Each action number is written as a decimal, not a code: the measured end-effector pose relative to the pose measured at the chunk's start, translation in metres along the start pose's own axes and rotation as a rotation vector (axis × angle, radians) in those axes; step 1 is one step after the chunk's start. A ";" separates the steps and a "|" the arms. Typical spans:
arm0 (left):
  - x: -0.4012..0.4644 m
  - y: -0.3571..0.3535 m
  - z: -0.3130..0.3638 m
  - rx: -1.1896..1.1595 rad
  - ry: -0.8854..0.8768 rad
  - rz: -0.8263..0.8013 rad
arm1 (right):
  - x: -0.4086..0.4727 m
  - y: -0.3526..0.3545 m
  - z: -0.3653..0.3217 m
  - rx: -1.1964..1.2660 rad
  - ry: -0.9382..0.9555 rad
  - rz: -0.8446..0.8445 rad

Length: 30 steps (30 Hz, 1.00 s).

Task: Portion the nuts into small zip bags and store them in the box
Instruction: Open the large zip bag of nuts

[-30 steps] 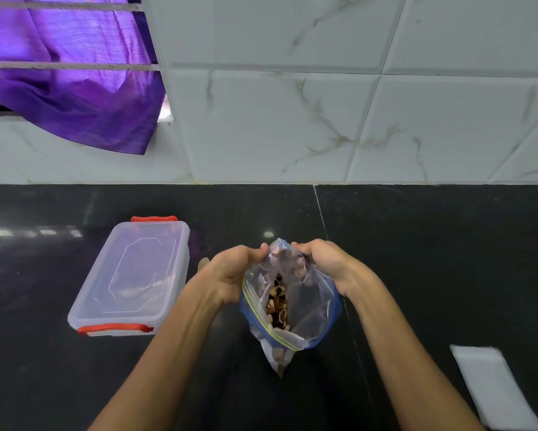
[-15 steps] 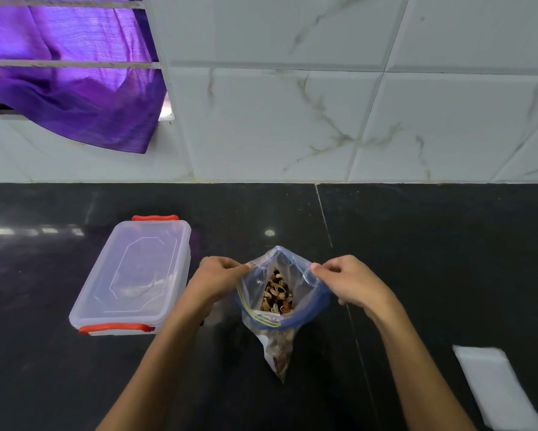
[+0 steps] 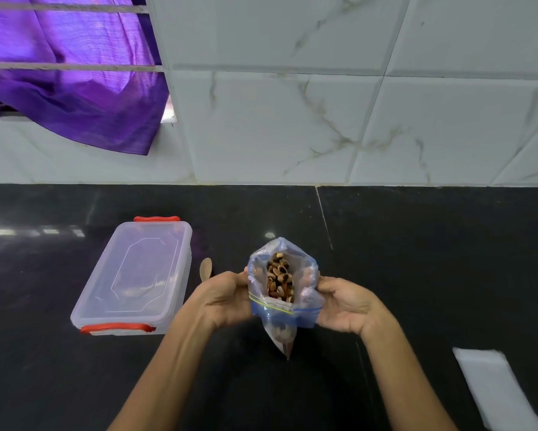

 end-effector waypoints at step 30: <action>-0.014 0.031 -0.049 -0.177 -0.038 0.106 | -0.017 0.003 0.051 -0.039 0.048 0.092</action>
Point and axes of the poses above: each hand's wrist, its own x-axis towards the middle knuckle, its own y-axis out of the back of the hand, z = x × y, the point moved 4 cm from there along x, towards the middle knuckle, and after that the axes turned 13 degrees about -z, right-handed, at the moved point
